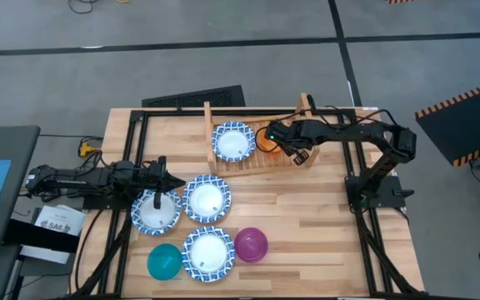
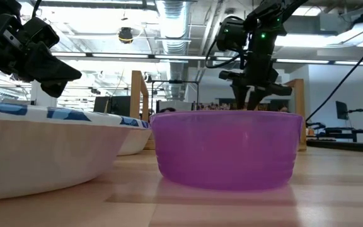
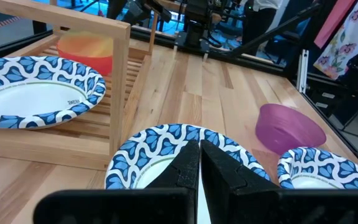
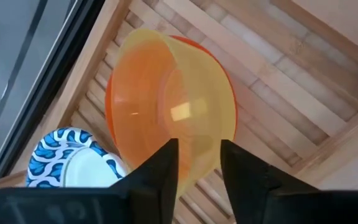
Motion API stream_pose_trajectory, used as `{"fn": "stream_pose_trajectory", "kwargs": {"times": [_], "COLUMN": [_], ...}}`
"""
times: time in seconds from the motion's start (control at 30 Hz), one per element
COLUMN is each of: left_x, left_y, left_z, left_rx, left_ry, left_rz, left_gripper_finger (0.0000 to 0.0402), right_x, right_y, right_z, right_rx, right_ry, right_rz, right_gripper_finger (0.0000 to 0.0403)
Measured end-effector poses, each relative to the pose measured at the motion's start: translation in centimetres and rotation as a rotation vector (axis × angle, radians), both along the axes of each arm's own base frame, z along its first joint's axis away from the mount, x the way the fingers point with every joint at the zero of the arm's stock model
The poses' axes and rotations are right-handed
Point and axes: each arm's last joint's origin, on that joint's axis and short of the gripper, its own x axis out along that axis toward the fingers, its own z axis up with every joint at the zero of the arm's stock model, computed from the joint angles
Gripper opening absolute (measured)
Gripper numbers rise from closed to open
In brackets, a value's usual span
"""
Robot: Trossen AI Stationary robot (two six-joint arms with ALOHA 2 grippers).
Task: Place and stack bowls onto a shelf
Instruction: Stack the yellow transparent bowl on top of the orange transparent bowl on the shelf
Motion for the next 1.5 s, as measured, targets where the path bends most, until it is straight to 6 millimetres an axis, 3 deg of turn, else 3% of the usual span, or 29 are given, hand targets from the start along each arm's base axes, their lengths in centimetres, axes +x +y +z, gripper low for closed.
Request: {"fn": "stream_pose_trajectory", "kwargs": {"times": [0.23, 0.43, 0.57, 0.9, 1.3, 1.5], "left_x": [0.0, 0.0, 0.0, 0.0, 0.0, 0.0], "left_y": [0.0, 0.0, 0.0, 0.0, 0.0, 0.0], "left_z": [0.0, 0.0, 0.0, 0.0, 0.0, 0.0], "left_rx": [0.000, 0.000, 0.000, 0.000, 0.000, 0.000], "left_ry": [0.000, 0.000, 0.000, 0.000, 0.000, 0.000], "left_rz": [0.000, 0.000, 0.000, 0.000, 0.000, 0.000], "left_gripper_finger": [0.0000, 0.0000, 0.0000, 0.0000, 0.0000, 0.0000], "right_x": [0.0, 0.1, 0.0, -0.1, 0.0, 0.3], "right_y": [-0.1, -0.1, -0.2, -0.4, -0.4, -0.8], "right_z": [0.0, 0.0, 0.0, 0.0, 0.0, -1.7], "right_rx": [-0.018, -0.007, -0.001, -0.002, -0.008, 0.075], "right_ry": [-0.002, -0.006, -0.008, -0.007, 0.000, 0.051], "right_rz": [-0.006, 0.004, 0.000, -0.004, 0.018, 0.052], "right_gripper_finger": [0.0188, 0.0188, 0.0158, 0.0021, 0.0022, 0.0026]}}
